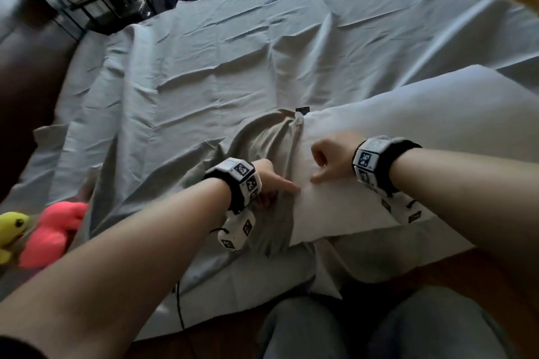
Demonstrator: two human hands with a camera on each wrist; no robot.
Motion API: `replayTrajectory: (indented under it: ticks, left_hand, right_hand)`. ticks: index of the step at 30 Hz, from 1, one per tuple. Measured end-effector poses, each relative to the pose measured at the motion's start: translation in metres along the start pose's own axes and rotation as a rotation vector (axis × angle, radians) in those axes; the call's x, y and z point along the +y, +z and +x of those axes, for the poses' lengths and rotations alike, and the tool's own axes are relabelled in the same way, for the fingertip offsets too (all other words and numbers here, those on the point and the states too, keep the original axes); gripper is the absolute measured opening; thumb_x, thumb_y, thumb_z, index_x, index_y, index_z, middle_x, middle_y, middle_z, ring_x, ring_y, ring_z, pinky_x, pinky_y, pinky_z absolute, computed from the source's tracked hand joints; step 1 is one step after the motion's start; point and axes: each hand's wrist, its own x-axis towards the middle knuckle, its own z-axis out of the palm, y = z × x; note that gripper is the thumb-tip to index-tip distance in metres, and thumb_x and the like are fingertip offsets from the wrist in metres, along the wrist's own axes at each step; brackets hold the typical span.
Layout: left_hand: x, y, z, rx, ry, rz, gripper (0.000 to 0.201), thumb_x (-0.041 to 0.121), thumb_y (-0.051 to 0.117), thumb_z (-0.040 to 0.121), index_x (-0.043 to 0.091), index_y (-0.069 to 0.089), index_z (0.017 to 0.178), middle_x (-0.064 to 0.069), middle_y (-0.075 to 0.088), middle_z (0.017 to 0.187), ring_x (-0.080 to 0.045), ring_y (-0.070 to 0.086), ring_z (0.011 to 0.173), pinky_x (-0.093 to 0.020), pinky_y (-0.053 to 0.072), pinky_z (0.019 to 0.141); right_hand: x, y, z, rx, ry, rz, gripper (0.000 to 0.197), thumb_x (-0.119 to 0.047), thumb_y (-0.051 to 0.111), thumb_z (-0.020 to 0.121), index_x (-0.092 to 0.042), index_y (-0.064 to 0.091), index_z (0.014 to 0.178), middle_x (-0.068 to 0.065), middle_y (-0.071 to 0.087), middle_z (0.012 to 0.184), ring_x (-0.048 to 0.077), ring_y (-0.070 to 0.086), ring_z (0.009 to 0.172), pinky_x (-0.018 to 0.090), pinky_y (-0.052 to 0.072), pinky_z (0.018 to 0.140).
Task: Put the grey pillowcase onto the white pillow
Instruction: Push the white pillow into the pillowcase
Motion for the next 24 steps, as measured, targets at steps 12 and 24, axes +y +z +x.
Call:
replayTrajectory:
  ticks: [12, 24]
  left_hand:
    - [-0.031, 0.05, -0.036, 0.015, 0.182, -0.136, 0.027, 0.013, 0.07, 0.082, 0.009, 0.057, 0.059, 0.002, 0.059, 0.042, -0.007, 0.054, 0.034, -0.018, 0.045, 0.036]
    - [-0.014, 0.043, -0.043, -0.159, 0.328, -0.287, 0.023, 0.016, 0.072, 0.085, -0.007, 0.071, 0.084, 0.0, 0.069, 0.056, -0.005, 0.062, 0.045, -0.02, 0.053, 0.047]
  right_hand:
    - [-0.044, 0.057, -0.043, 0.023, -0.002, -0.402, 0.043, -0.04, 0.069, 0.074, -0.02, 0.06, 0.112, 0.003, 0.059, 0.112, 0.026, 0.061, 0.104, 0.034, 0.046, 0.082]
    - [-0.047, 0.011, -0.005, -0.017, -0.081, -0.034, 0.017, -0.023, 0.051, 0.085, -0.015, 0.064, 0.079, 0.012, 0.069, 0.097, 0.031, 0.063, 0.087, 0.028, 0.044, 0.07]
